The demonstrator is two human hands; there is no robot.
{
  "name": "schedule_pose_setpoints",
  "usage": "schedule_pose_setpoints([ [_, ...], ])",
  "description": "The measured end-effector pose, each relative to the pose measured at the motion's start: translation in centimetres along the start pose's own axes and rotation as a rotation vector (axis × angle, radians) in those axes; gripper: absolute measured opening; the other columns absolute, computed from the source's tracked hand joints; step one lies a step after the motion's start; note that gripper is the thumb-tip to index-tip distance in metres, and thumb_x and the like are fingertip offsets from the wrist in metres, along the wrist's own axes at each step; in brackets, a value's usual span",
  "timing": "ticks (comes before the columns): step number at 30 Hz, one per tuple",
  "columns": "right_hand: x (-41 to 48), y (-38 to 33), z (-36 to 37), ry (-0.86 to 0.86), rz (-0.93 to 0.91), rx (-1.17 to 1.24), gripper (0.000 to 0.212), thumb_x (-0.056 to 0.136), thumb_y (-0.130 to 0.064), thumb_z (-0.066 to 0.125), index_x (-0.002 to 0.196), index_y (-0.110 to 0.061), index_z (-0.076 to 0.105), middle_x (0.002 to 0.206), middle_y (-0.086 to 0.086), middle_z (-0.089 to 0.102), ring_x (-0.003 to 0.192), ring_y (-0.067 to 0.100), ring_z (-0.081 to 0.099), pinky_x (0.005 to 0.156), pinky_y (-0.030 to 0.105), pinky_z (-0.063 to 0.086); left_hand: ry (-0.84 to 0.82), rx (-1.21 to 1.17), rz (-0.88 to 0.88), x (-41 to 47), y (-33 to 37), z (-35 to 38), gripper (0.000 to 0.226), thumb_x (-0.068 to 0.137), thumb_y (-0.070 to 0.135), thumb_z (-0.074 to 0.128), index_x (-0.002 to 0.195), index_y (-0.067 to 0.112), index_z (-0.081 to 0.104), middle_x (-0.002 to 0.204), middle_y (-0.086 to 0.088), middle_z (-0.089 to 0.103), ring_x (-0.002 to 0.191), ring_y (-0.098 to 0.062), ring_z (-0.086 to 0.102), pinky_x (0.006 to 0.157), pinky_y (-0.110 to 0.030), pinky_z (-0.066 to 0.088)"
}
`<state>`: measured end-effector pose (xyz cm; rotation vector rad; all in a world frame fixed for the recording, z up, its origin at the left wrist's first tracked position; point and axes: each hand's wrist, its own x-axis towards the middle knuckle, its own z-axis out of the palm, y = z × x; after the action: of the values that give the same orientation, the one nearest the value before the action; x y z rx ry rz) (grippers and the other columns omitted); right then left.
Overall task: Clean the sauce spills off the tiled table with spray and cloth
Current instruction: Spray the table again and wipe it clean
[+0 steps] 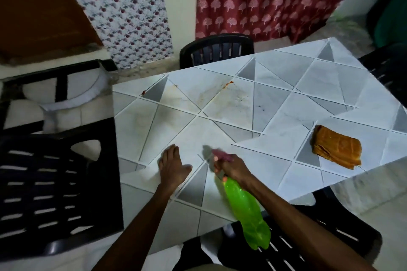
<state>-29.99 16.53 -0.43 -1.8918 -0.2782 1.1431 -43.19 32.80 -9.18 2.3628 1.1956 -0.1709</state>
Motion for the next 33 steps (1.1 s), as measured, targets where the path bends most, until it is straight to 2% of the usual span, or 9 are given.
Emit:
schedule_pose_setpoints([
  [2,-0.7,0.7,2.3,-0.037,0.014,-0.099,0.017,0.088,-0.037,0.063,0.09,-0.03,0.079,0.075,0.0,0.074,0.059,0.012,0.065,0.053,0.032,0.057,0.047,-0.005,-0.051,-1.0,-2.5,-0.5,0.088,0.069,0.043,0.071,0.145,0.01,0.039,0.157,-0.006,0.032,0.145,-0.026,0.025,0.114,-0.047,0.025],
  [6,-1.2,0.6,6.2,-0.078,0.045,-0.035,0.017,0.096,-0.016,0.06,0.103,-0.009,0.073,0.084,0.014,0.072,0.065,0.01,0.063,0.048,0.024,0.05,0.099,0.01,-0.133,-3.6,-8.0,-1.7,0.089,0.067,0.043,0.075,0.143,0.009,0.044,0.154,-0.009,0.037,0.142,-0.03,0.03,0.11,-0.05,0.03],
  [9,-1.3,-0.7,9.4,-0.151,0.048,0.03,0.02,0.098,-0.012,0.056,0.104,-0.024,0.071,0.081,0.005,0.068,0.065,0.008,0.06,0.045,0.02,0.042,0.104,0.002,-0.186,-4.9,-11.0,-2.1,0.094,0.065,0.05,0.074,0.144,0.011,0.043,0.155,-0.009,0.036,0.143,-0.031,0.029,0.112,-0.049,0.029],
  [13,-0.4,-1.4,14.7,-0.21,0.057,-0.021,0.02,0.096,-0.017,0.057,0.1,-0.026,0.075,0.076,0.0,0.069,0.071,0.011,0.062,0.048,0.025,0.047,0.116,-0.053,-0.228,-6.2,-13.4,-1.9,0.102,0.067,0.055,0.076,0.15,0.012,0.035,0.159,-0.006,0.029,0.146,-0.031,0.023,0.116,-0.05,0.025],
  [20,0.0,-2.0,19.6,-0.171,0.095,0.023,0.022,0.086,-0.016,0.059,0.095,-0.024,0.077,0.065,0.004,0.063,0.057,0.021,0.055,0.047,0.029,0.041,0.141,-0.103,-0.215,-7.0,-14.1,-1.6,0.104,0.068,0.052,0.079,0.15,0.009,0.033,0.159,-0.008,0.028,0.148,-0.032,0.021,0.113,-0.051,0.025],
  [24,0.6,-2.0,18.4,-0.171,0.098,0.056,0.025,0.09,-0.006,0.053,0.093,-0.019,0.073,0.071,0.007,0.063,0.064,0.022,0.058,0.047,0.027,0.042,0.146,-0.115,-0.234,-6.7,-13.5,-1.7,0.104,0.067,0.046,0.079,0.151,0.009,0.031,0.16,-0.008,0.026,0.149,-0.03,0.018,0.115,-0.049,0.02],
  [27,1.1,-1.5,15.8,-0.124,0.105,0.105,0.025,0.093,-0.001,0.053,0.104,-0.015,0.071,0.075,0.007,0.065,0.072,0.021,0.062,0.045,0.025,0.042,0.197,-0.123,-0.182,-6.2,-13.3,-1.4,0.099,0.057,0.041,0.072,0.144,0.004,0.043,0.153,-0.012,0.039,0.143,-0.035,0.032,0.11,-0.052,0.029],
  [31,1.8,-0.2,11.2,0.076,0.088,0.093,0.016,0.082,-0.02,0.063,0.089,-0.02,0.077,0.064,0.012,0.066,0.054,0.027,0.058,0.052,0.033,0.047,0.126,-0.1,-0.1,-5.3,-11.5,-1.4,0.095,0.068,0.046,0.07,0.148,0.008,0.036,0.159,-0.009,0.028,0.148,-0.03,0.018,0.116,-0.05,0.019],
  [33,1.7,0.9,7.5,0.162,0.07,0.089,0.031,0.068,-0.035,0.065,0.086,-0.012,0.076,0.065,0.015,0.068,0.051,0.028,0.058,0.058,0.04,0.05,0.08,-0.083,-0.052,-4.9,-9.5,-1.0,0.094,0.073,0.046,0.073,0.15,0.011,0.032,0.161,-0.006,0.022,0.149,-0.027,0.014,0.116,-0.048,0.017],
])
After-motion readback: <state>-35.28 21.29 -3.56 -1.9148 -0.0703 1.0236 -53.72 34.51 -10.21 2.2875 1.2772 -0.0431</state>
